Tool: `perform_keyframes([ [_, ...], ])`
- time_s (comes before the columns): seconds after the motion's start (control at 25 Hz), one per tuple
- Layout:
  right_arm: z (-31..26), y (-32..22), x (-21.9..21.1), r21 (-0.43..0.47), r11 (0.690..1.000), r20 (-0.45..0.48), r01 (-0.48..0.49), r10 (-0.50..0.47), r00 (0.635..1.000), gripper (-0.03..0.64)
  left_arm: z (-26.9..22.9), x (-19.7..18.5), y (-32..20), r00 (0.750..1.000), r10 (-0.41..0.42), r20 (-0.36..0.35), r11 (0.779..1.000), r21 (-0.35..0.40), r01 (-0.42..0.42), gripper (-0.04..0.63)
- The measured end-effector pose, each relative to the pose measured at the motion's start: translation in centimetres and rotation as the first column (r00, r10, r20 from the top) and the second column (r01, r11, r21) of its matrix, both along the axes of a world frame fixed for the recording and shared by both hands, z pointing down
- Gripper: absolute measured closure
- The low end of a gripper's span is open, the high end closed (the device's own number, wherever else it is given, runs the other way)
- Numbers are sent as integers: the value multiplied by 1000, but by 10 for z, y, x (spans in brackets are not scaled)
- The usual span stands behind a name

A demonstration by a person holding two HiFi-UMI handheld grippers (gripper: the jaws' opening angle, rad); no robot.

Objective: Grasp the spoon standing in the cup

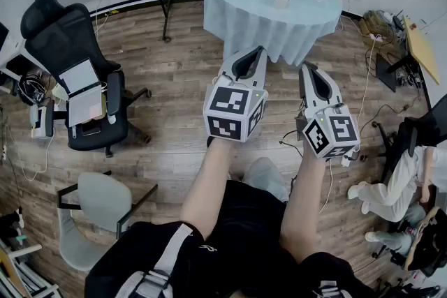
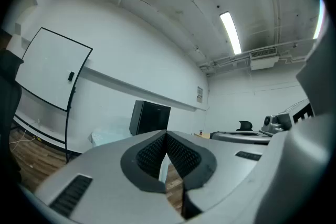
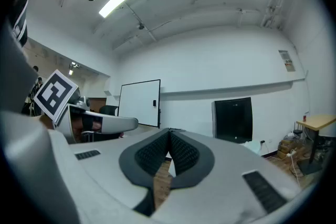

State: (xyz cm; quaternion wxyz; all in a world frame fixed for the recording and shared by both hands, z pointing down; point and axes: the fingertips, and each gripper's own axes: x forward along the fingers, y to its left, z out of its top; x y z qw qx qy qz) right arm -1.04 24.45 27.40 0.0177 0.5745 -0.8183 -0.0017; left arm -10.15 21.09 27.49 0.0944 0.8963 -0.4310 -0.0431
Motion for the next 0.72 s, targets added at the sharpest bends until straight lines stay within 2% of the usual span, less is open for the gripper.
perform_keyframes([
  [0.16,-4,-14,4,48,999,56,-9,7,998,618,8,-2,-18,1000,-14,-1,1000,-24,14,595],
  [0.4,11,-53,25,32,999,73,-18,15,997,617,24,17,-56,1000,-21,-4,999,-47,21,595],
  [0.72,20,-138,67,18,1000,118,3,-5,993,617,35,55,-138,999,-47,17,996,-72,48,595],
])
